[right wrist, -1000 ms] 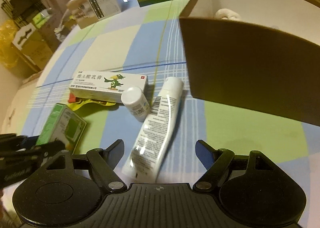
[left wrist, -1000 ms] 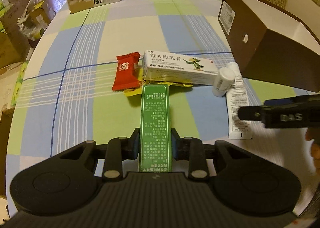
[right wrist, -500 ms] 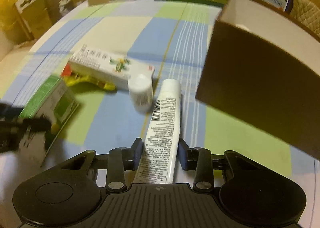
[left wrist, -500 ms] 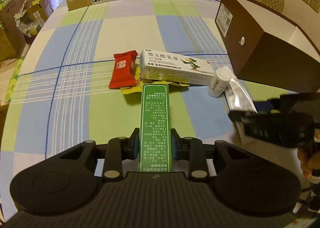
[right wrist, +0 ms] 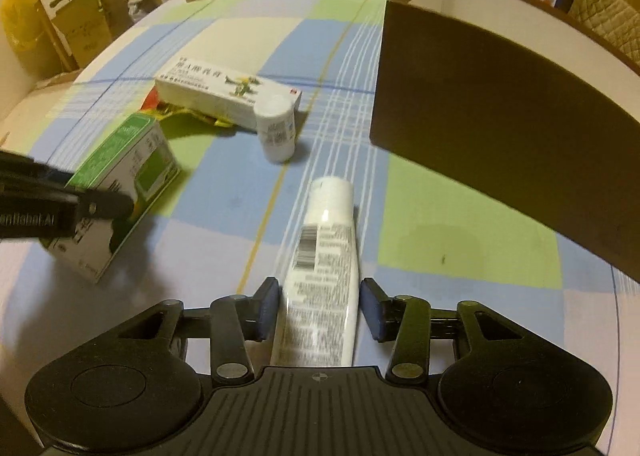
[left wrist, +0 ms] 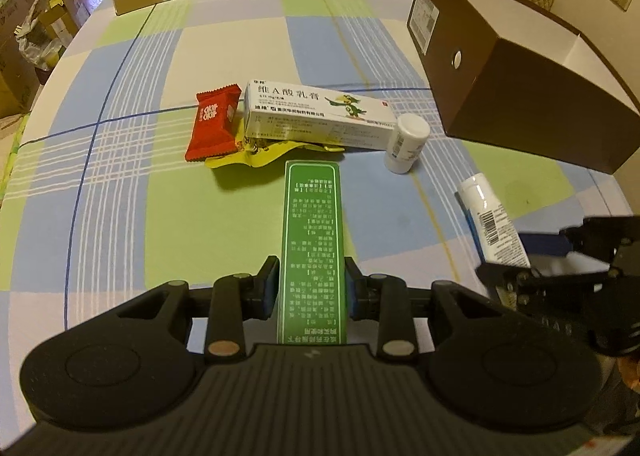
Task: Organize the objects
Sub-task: 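Lift and carry the green box and white tube in both grippers to the brown box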
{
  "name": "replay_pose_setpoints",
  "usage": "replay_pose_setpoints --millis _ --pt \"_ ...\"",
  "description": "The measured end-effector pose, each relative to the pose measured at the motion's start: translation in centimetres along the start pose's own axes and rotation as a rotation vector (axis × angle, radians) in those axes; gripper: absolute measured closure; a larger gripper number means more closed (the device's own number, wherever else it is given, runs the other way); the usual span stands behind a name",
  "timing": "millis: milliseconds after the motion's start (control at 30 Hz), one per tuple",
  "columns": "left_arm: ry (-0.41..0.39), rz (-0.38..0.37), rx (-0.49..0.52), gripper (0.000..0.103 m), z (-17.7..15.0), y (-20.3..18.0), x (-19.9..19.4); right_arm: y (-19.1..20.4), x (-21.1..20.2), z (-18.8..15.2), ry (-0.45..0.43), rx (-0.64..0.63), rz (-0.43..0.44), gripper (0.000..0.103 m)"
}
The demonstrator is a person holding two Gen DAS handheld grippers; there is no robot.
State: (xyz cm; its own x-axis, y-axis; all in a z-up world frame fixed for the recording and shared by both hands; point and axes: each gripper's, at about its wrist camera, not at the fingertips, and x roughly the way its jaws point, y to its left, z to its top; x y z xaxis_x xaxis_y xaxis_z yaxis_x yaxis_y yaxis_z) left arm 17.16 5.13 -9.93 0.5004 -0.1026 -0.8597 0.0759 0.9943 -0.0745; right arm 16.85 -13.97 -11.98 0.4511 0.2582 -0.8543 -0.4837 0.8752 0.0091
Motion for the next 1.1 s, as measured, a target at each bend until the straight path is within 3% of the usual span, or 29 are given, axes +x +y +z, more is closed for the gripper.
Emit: replay_pose_setpoints --millis 367,1100 --pt "0.003 0.032 -0.001 0.077 0.0 -0.4 0.9 1.3 0.5 0.1 -0.071 -0.116 -0.059 0.066" --pt "-0.022 0.019 -0.005 0.077 0.3 -0.9 -0.5 -1.8 -1.5 1.2 -0.053 0.11 0.093 0.067"
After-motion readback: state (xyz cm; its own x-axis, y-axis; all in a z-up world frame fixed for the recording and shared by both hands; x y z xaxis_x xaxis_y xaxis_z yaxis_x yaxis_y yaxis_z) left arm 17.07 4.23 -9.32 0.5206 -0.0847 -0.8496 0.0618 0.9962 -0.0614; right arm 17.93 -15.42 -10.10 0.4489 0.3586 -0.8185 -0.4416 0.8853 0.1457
